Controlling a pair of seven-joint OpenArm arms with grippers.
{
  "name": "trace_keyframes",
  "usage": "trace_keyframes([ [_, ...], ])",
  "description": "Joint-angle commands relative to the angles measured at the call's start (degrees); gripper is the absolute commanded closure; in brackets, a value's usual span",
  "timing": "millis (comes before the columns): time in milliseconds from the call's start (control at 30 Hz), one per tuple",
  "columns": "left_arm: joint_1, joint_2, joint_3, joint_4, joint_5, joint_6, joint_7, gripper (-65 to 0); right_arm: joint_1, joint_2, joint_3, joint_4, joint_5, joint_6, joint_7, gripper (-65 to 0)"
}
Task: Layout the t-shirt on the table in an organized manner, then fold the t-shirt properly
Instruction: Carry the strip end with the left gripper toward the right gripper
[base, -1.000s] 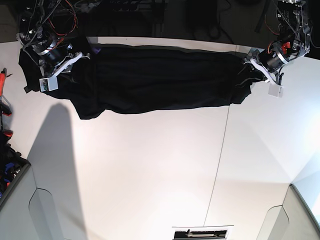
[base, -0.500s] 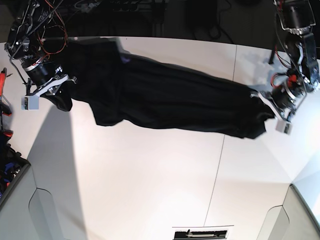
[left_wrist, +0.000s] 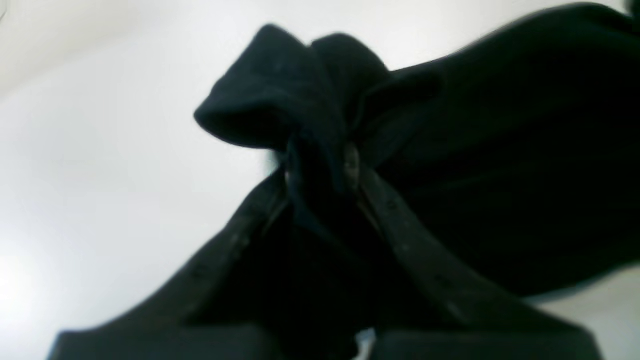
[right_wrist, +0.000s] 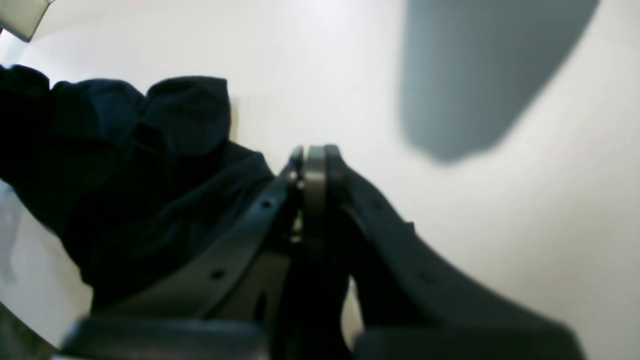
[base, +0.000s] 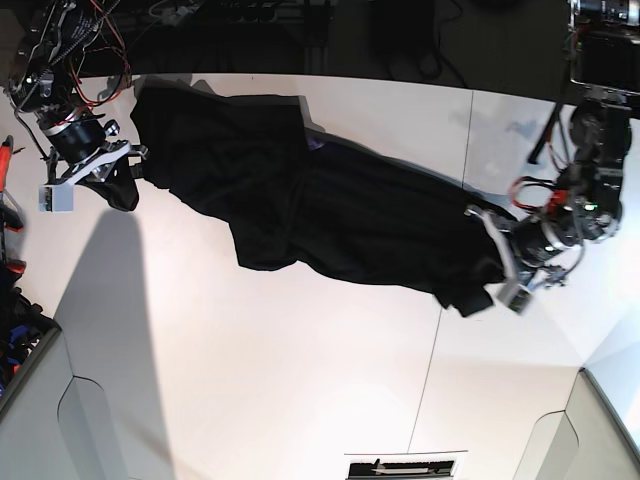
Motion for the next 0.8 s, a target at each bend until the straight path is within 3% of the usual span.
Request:
trace_keyframes([
  [0, -0.98, 0.0, 0.83, 2.49, 0.35, 0.68, -0.22, 0.0, 0.44, 0.15, 0.2, 1.07, 0.63, 0.42, 1.22, 0.0],
  [200, -0.96, 4.5, 6.49, 8.92, 1.25, 2.34, 5.46, 0.0, 0.46, 0.0, 0.11, 1.01, 0.22, 0.39, 1.22, 0.0],
  [467, 1.66, 9.64, 10.86, 8.79, 1.27, 1.88, 4.46, -1.3, 0.5, 0.0, 0.09, 1.01, -1.4, 0.35, 1.22, 0.0],
  [600, 2.99, 12.15, 10.86, 8.09, 1.22, 1.68, 2.32, -32.1, 0.46, 0.0, 0.09, 1.01, -0.35, 0.13, -0.15, 0.0],
  [633, 3.43, 12.63, 10.86, 8.04, 1.22, 1.79, 2.05, -36.5, 0.44, 0.0, 0.09, 1.01, -0.15, 0.13, -0.59, 0.0],
  [667, 3.74, 12.98, 10.86, 8.04, 1.18, 1.92, 2.1, -37.6, 0.44, 0.0, 0.09, 1.01, 0.04, -0.04, -0.96, 0.0],
  [767, 3.96, 13.75, 10.86, 8.07, -0.85, 1.9, 2.38, -37.6, 0.46, 0.0, 0.07, 1.01, 0.94, -0.24, -0.92, -17.2],
])
